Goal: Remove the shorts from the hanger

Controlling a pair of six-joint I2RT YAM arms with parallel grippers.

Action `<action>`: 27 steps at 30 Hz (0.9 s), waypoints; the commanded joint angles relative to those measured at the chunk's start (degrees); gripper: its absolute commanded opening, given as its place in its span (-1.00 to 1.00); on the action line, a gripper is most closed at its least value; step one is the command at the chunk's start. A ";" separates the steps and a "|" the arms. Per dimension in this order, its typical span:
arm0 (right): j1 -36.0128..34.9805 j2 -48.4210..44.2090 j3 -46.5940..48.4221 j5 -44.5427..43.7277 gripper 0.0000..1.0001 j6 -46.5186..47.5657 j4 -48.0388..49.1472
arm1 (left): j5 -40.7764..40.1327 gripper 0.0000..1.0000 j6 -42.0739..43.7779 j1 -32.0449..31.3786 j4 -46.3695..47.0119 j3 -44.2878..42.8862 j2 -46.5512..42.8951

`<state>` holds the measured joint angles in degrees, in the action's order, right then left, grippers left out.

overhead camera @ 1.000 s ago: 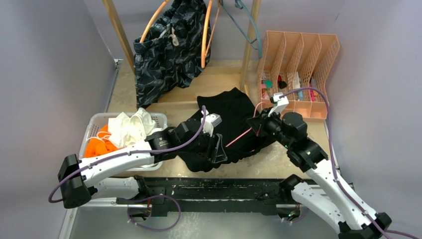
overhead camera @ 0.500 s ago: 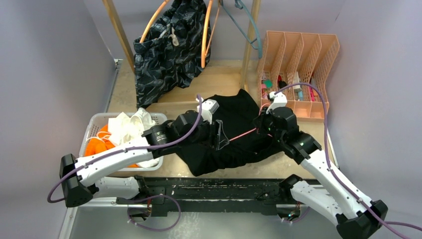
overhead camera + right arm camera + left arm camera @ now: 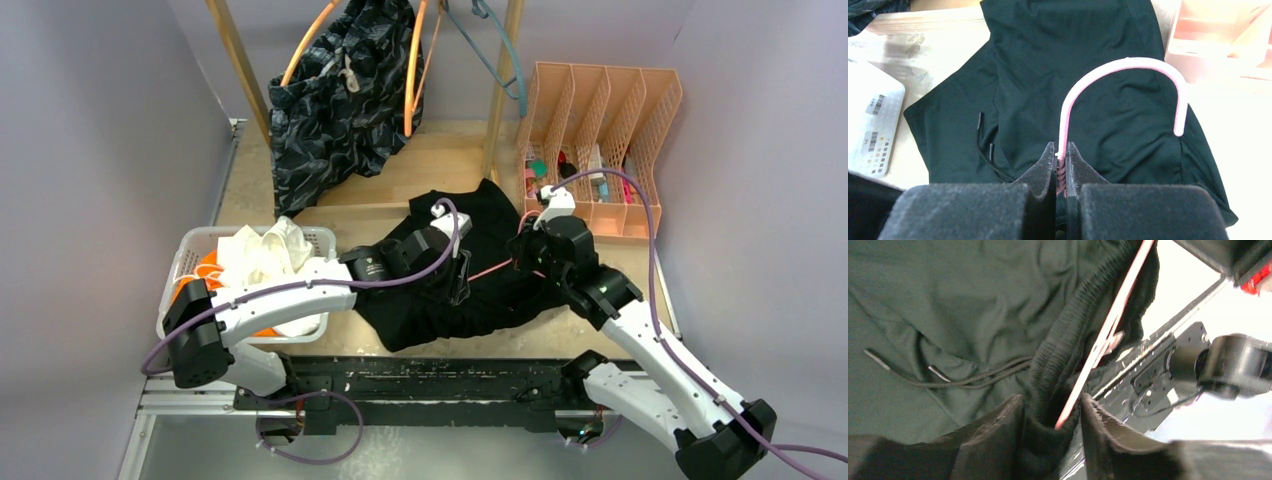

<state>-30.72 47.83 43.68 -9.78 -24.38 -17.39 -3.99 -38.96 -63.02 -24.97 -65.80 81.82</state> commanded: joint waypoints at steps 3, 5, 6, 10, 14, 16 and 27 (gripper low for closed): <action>-0.04 -0.26 -0.35 -0.09 -1.00 -3.14 1.39 | -4.30 0.00 0.75 1.06 1.87 -1.52 -3.92; 0.00 0.25 -1.55 1.36 -1.00 -3.85 3.70 | -3.74 -0.12 1.05 1.08 3.00 -0.83 -4.28; 0.01 0.49 -2.12 2.03 -1.00 -4.36 4.48 | -3.50 -0.24 1.34 1.11 3.26 -0.59 -4.08; 0.01 1.65 -2.46 0.90 -1.00 -5.60 4.24 | -5.92 -0.68 0.68 1.07 -0.09 -1.69 -2.37; 0.02 3.21 -1.85 -1.33 -1.00 -5.46 2.26 | -12.30 -1.00 -1.13 1.06 -3.38 -1.68 -3.03; -0.01 3.82 -1.21 -2.35 -1.00 -5.61 1.00 | -14.97 -1.00 -1.68 1.08 -4.28 -1.61 -4.32; -0.02 2.10 -0.58 -7.38 -1.00 -7.63 -1.43 | -21.73 -1.00 -1.48 1.20 -11.24 -0.11 -10.02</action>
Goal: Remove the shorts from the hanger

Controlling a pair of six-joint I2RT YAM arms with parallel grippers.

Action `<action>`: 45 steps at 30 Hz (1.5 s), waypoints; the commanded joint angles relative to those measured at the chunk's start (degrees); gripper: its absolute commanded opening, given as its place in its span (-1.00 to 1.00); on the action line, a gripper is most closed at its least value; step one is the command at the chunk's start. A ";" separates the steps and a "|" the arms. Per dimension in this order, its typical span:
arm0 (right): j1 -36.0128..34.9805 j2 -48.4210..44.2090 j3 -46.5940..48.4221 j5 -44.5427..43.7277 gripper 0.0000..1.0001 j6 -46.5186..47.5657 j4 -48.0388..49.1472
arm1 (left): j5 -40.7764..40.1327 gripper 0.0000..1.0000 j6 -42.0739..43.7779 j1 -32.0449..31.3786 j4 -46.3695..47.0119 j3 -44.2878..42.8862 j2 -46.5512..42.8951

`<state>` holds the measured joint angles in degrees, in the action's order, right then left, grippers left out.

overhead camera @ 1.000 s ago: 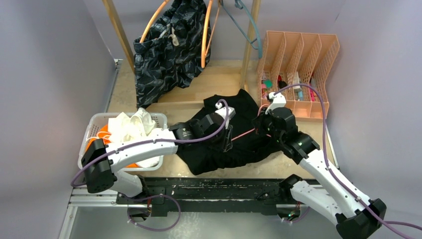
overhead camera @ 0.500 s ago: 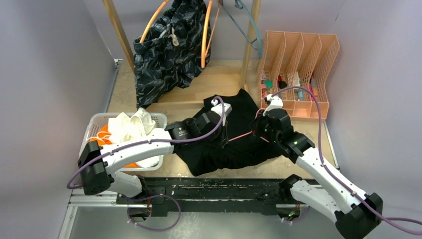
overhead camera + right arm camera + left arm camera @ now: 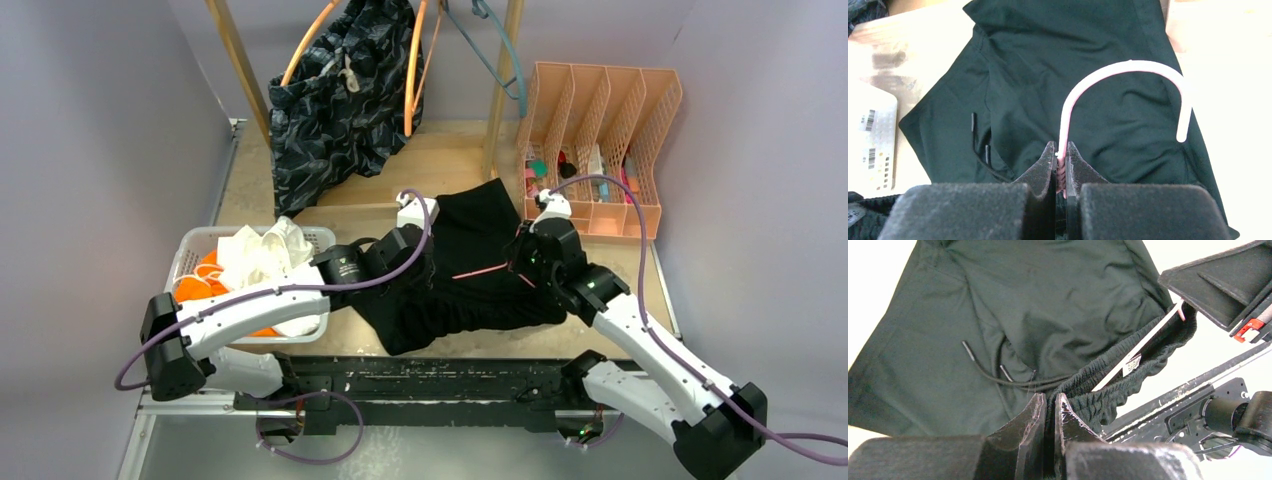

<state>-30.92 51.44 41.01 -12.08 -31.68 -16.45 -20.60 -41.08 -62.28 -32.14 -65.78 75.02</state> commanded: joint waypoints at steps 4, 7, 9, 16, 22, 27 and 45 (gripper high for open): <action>0.22 -2.95 2.97 -9.34 -1.00 -1.79 -4.71 | -7.51 -1.00 -0.73 0.42 -8.86 2.03 -4.49; 0.23 -2.99 3.81 -14.69 -1.00 -7.93 -8.21 | -7.28 -1.00 -2.12 0.45 -11.12 3.64 -6.31; 0.19 -2.04 4.00 -16.43 -1.00 -10.04 -9.65 | -8.27 -1.00 -3.14 0.41 -14.13 3.17 -8.04; 0.20 -0.39 3.44 -15.60 -1.00 -11.55 -7.34 | -7.34 -1.00 -2.75 0.41 -13.47 3.94 -14.34; 0.17 -1.15 3.07 -10.93 -1.00 -11.64 -5.38 | -4.28 -1.00 -2.27 0.41 -11.44 4.65 -10.47; 0.20 -3.92 2.86 -12.74 -1.00 -8.72 -3.77 | -11.66 -0.60 -6.05 0.34 -13.09 2.20 -7.24; 0.18 0.91 1.19 4.63 -1.00 0.66 7.10 | 2.54 0.30 5.40 0.41 1.07 -0.06 -9.13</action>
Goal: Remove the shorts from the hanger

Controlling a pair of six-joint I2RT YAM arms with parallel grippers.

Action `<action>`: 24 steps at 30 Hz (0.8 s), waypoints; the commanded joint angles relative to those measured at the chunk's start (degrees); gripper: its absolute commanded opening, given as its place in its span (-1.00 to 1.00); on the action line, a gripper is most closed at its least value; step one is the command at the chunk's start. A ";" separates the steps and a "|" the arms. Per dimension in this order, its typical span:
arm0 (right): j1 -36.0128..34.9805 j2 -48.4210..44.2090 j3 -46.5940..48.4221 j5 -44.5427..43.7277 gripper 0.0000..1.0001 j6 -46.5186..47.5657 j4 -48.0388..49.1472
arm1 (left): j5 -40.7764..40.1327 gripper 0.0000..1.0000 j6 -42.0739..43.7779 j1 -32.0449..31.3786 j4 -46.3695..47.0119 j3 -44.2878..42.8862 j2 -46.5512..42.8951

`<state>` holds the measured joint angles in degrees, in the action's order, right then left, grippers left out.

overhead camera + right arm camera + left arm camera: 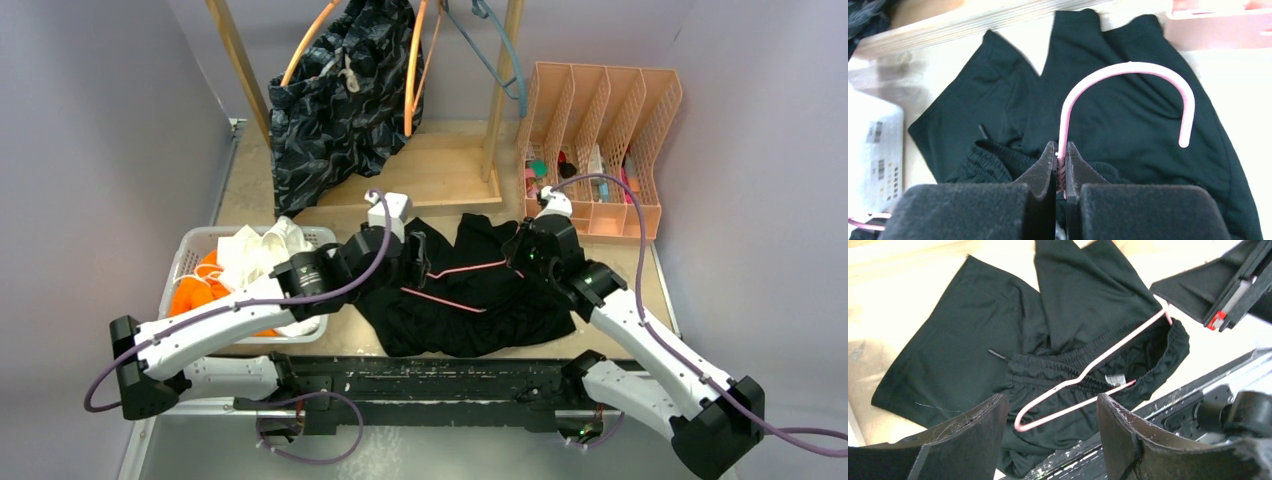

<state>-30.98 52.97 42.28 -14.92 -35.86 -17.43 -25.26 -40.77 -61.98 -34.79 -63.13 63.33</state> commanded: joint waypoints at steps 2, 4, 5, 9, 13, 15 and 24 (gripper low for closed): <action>0.22 -0.91 -0.47 9.39 -1.00 6.09 9.43 | 7.35 0.34 6.31 0.10 0.83 -3.88 4.43; 0.26 -1.40 -0.89 11.46 -1.00 8.13 10.83 | 5.00 0.35 6.61 0.10 -4.66 -6.01 6.54; 0.24 -1.64 -0.94 11.87 -1.00 8.76 10.93 | 3.72 0.36 6.60 0.10 -6.10 -6.20 6.88; 0.23 -3.02 -1.59 13.64 -1.00 11.13 12.11 | 8.79 0.41 6.64 1.44 -2.97 -1.87 4.53; 0.22 -4.32 -2.29 15.08 -1.00 12.56 13.44 | 21.41 0.41 5.68 3.00 2.52 3.24 3.76; 0.26 -4.61 -2.54 15.06 -1.00 12.32 13.83 | 28.01 0.39 5.58 3.18 4.95 5.12 3.89; 0.22 -1.79 -1.49 16.72 -1.00 9.93 14.49 | 39.10 0.25 4.90 3.18 7.98 8.47 4.61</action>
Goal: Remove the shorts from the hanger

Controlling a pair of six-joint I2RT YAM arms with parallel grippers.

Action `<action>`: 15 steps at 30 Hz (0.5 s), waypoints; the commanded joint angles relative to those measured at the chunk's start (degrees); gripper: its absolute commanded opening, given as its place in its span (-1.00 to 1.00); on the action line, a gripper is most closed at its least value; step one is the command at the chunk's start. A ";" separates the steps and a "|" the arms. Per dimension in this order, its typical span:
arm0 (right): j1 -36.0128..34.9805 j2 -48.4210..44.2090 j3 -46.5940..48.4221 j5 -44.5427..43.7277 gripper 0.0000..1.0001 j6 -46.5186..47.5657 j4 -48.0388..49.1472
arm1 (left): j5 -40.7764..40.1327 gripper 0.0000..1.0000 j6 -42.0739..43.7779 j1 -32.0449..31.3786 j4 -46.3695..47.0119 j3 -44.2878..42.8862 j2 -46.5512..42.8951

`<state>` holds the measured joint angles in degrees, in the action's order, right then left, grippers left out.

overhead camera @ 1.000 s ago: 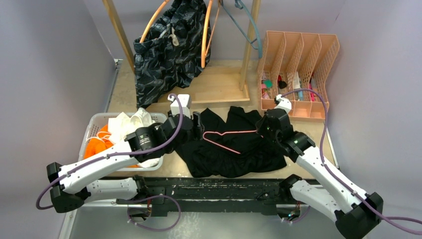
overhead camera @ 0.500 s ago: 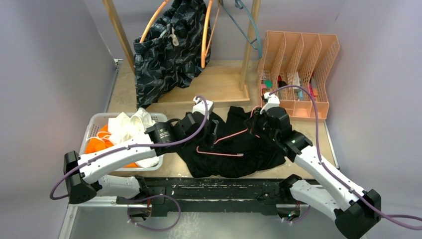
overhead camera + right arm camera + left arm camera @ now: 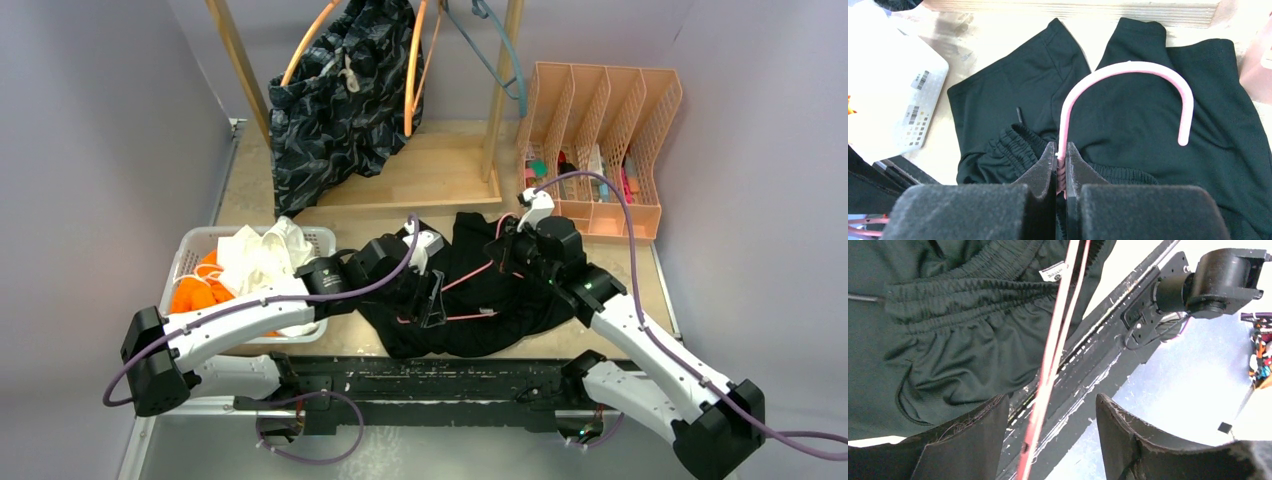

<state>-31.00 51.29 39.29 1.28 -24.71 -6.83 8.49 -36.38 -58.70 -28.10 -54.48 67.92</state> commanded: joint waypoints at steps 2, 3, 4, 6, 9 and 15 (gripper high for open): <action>0.32 -0.48 1.41 0.07 -1.00 -1.43 4.00 | 5.05 0.26 1.08 -0.02 -0.05 -0.60 0.09; 0.27 -0.63 1.37 0.31 -1.00 -1.40 4.08 | 4.95 0.24 1.05 -0.09 -0.23 -0.56 -0.02; 0.29 -0.78 1.39 0.47 -1.00 -1.39 4.03 | 4.80 0.23 1.07 -0.05 -0.28 -0.53 -0.13; 0.26 -1.04 1.41 0.64 -1.00 -1.27 3.87 | 4.92 0.12 0.82 -0.10 0.04 -0.04 -0.58; 0.31 -1.49 1.24 1.33 -1.00 -0.14 3.67 | 4.43 -0.13 1.21 -0.03 -1.28 0.22 -0.86; 0.25 -1.87 0.19 1.42 -1.00 0.81 3.35 | 1.67 -0.79 3.52 -0.06 -5.99 -2.66 -1.25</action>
<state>-31.00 50.52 39.29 1.87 -24.95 -6.13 11.29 -34.83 -58.83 -32.36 -54.46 68.14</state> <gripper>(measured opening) 0.030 0.172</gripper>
